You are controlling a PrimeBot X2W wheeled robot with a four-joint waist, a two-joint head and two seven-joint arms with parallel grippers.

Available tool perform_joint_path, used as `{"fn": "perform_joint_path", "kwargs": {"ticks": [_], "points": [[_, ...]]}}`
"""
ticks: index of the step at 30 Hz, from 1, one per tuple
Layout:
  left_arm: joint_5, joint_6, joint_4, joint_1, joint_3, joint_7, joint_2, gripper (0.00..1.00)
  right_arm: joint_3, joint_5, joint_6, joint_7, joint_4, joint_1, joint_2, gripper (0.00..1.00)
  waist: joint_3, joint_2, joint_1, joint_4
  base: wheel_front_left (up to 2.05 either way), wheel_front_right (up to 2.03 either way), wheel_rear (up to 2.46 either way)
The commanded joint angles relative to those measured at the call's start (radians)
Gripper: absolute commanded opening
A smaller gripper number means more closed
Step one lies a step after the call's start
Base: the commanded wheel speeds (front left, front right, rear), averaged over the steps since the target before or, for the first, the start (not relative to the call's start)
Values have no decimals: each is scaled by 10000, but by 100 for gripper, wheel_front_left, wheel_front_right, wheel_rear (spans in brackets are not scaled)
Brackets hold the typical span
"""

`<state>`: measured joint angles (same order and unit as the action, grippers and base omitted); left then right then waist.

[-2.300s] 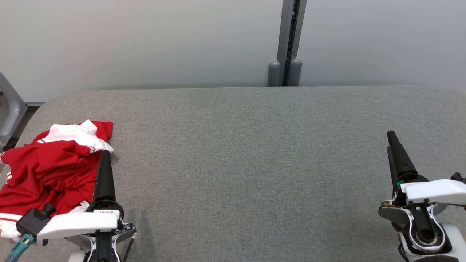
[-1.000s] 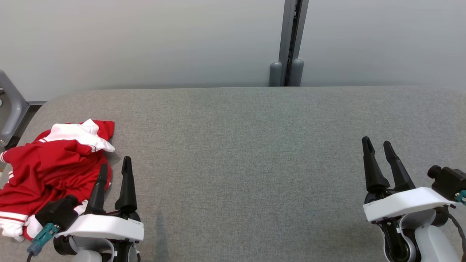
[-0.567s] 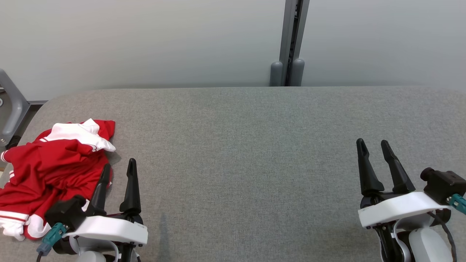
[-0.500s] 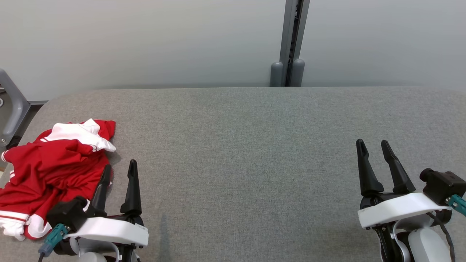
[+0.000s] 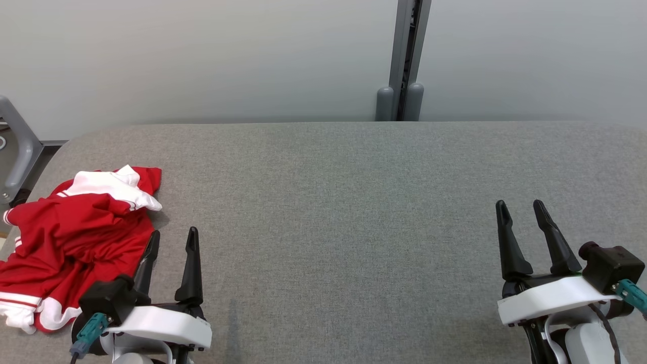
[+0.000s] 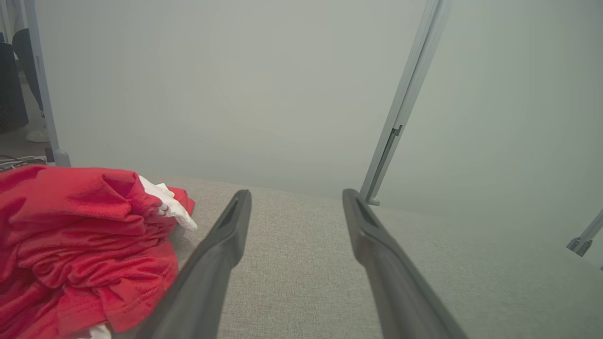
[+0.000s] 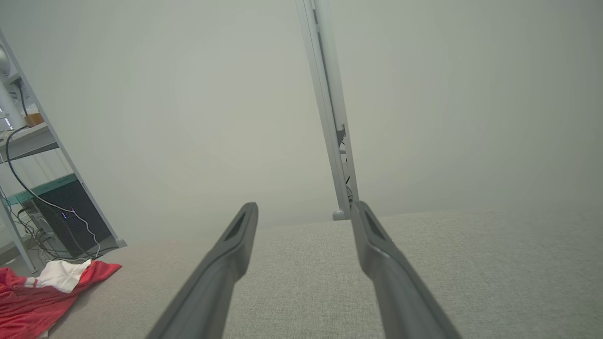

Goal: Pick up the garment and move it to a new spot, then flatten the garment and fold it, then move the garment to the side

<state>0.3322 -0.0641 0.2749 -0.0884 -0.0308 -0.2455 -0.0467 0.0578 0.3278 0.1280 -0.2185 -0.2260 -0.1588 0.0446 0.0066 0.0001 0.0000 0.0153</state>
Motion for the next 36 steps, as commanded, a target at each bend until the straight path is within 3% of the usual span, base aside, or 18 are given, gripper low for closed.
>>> {"fn": "perform_joint_path", "kwargs": {"ticks": [1,16,36], "points": [[-225,50,-1,22,-11,-36,-52,100,-33,-197,46,-121,25,20,98,100,5,-1,0,2,0,0,0],[-1211,151,33,105,-71,-203,-59,100,-48,-1207,48,-514,-52,196,99,100,28,-1,0,33,0,0,0],[-1181,135,171,11,-26,-191,-58,100,-72,-1135,38,-502,-223,135,100,100,70,-1,0,72,0,0,0]]}}
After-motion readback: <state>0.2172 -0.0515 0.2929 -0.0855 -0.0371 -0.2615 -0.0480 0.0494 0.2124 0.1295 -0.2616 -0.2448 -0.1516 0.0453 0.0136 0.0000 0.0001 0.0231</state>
